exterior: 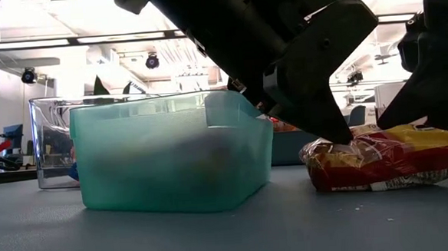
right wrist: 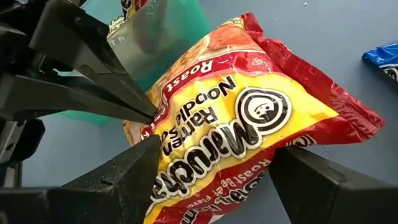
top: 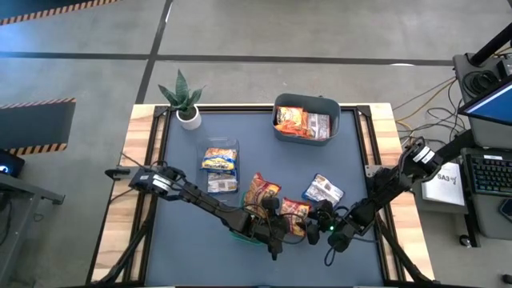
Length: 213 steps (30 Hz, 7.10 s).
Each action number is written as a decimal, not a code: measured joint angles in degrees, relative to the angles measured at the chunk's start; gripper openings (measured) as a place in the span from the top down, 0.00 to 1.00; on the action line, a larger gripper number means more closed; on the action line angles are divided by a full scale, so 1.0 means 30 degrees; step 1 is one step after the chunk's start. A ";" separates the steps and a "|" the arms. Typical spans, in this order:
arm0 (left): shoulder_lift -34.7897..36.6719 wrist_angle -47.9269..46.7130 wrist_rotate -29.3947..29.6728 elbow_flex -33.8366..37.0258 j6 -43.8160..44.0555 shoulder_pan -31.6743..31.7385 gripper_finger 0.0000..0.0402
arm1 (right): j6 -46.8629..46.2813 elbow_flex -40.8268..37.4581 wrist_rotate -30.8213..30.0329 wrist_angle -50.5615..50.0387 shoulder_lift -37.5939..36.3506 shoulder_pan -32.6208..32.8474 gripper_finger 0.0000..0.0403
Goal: Sort Maruchan noodles
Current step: Put the red noodle pack into the green bin
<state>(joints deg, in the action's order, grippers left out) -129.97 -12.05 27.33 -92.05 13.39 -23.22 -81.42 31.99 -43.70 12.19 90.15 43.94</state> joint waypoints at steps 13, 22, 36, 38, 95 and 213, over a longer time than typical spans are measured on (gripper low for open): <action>0.0000 0.0146 0.0000 0.0000 -0.0138 -0.0007 1.00 | 0.0170 -0.0007 -0.0077 0.0181 -0.0005 0.0000 0.44; -0.0007 0.0275 0.0000 0.0000 -0.0229 -0.0007 1.00 | -0.0009 -0.0022 -0.0029 0.0159 -0.0007 0.0000 0.46; -0.0058 0.0952 -0.0095 -0.0045 -0.1046 -0.0007 1.00 | 0.0391 -0.0035 0.0073 0.0195 -0.0040 0.0007 0.70; -0.0080 0.0933 -0.0069 -0.0147 -0.1156 -0.0029 1.00 | 0.0391 -0.0036 0.0082 0.0188 -0.0053 0.0007 0.71; 0.0174 -2.2065 0.6390 -1.0653 0.3094 -0.4976 1.00 | 0.4310 -0.0073 0.0217 -0.1446 -0.4858 0.0000 0.93; 1.4732 0.0321 1.1497 1.0688 -0.4759 -0.4743 1.00 | 1.3315 1.5193 0.3657 -0.8239 0.5341 -0.5377 0.69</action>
<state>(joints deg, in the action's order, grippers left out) -85.78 -11.09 61.82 -59.99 -0.89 -37.45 -41.48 77.57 -32.73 -12.53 106.17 27.81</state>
